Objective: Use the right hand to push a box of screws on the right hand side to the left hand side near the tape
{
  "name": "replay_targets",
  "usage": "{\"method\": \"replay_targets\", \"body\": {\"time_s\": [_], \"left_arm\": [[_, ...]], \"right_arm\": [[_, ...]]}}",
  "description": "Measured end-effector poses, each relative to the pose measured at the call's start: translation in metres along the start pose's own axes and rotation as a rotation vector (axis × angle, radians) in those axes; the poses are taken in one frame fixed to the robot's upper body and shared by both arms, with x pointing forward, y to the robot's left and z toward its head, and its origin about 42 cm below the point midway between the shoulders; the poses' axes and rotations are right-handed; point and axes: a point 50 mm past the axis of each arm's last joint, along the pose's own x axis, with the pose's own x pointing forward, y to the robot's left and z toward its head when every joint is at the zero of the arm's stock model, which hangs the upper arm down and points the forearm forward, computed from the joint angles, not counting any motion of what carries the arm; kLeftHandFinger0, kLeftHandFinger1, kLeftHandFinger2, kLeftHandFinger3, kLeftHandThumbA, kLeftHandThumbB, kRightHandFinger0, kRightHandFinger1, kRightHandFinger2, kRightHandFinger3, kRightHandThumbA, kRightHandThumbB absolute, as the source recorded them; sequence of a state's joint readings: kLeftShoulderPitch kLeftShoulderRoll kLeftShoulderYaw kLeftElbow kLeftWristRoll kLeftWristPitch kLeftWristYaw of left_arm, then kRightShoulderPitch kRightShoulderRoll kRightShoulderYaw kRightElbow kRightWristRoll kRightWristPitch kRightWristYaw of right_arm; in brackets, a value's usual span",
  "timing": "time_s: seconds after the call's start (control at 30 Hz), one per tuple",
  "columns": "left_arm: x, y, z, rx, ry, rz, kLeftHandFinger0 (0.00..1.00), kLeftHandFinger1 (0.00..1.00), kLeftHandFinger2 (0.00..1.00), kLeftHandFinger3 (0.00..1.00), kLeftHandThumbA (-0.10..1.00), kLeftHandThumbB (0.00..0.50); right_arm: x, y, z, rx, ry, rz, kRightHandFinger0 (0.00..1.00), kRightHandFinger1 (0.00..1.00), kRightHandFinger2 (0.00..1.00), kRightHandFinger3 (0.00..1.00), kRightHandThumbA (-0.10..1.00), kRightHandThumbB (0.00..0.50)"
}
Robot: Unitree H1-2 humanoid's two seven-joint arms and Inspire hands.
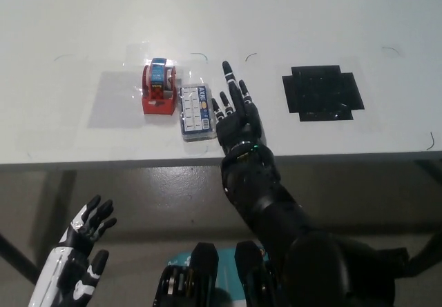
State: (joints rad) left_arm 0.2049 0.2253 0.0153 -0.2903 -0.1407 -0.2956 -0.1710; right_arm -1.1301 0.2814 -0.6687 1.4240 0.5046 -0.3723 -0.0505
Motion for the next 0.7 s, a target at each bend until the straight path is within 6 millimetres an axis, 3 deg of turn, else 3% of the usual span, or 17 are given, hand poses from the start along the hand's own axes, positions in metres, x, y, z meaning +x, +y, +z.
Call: {"method": "replay_targets", "body": {"time_s": [0.07,0.23,0.33,0.4,0.43,0.5,0.6,0.67,0.7], "left_arm": [[0.0,0.001,0.0,0.002,0.002,-0.002,1.0,1.0,1.0,1.0,0.71,0.193],[0.0,0.003,0.001,0.009,0.004,-0.006,1.0,1.0,1.0,1.0,0.69,0.166],[0.0,0.003,0.0,0.008,0.008,-0.008,1.0,1.0,1.0,1.0,0.67,0.194],[-0.001,0.003,-0.001,0.007,0.012,-0.008,1.0,1.0,1.0,1.0,0.68,0.201],[-0.001,0.003,-0.002,0.007,0.015,-0.008,1.0,1.0,1.0,1.0,0.7,0.215],[-0.001,0.003,-0.004,0.006,0.022,-0.008,1.0,1.0,1.0,1.0,0.71,0.226],[-0.002,0.003,-0.005,0.005,0.027,-0.008,1.0,1.0,1.0,1.0,0.72,0.22],[-0.002,0.003,-0.005,0.005,0.028,-0.008,1.0,1.0,1.0,1.0,0.73,0.213],[-0.002,0.003,-0.005,0.005,0.028,-0.008,1.0,1.0,1.0,1.0,0.73,0.211]], "right_arm": [[0.0,0.002,0.002,-0.049,-0.018,0.015,1.0,1.0,1.0,1.0,1.0,0.222],[0.003,0.012,0.028,-0.195,-0.161,0.095,1.0,1.0,1.0,1.0,1.0,0.16],[0.001,0.013,0.048,-0.238,-0.263,0.129,1.0,1.0,1.0,1.0,1.0,0.184],[-0.002,0.01,0.058,-0.259,-0.318,0.142,1.0,1.0,1.0,1.0,1.0,0.228],[-0.004,0.008,0.064,-0.27,-0.348,0.148,1.0,1.0,1.0,1.0,1.0,0.219],[-0.008,0.003,0.073,-0.284,-0.397,0.155,1.0,1.0,1.0,1.0,1.0,0.277],[-0.018,-0.008,0.087,-0.294,-0.474,0.16,1.0,1.0,1.0,1.0,1.0,0.205],[-0.025,-0.013,0.095,-0.297,-0.519,0.167,1.0,1.0,1.0,1.0,1.0,0.199],[-0.029,-0.017,0.099,-0.302,-0.542,0.171,1.0,1.0,1.0,1.0,1.0,0.22]]}}
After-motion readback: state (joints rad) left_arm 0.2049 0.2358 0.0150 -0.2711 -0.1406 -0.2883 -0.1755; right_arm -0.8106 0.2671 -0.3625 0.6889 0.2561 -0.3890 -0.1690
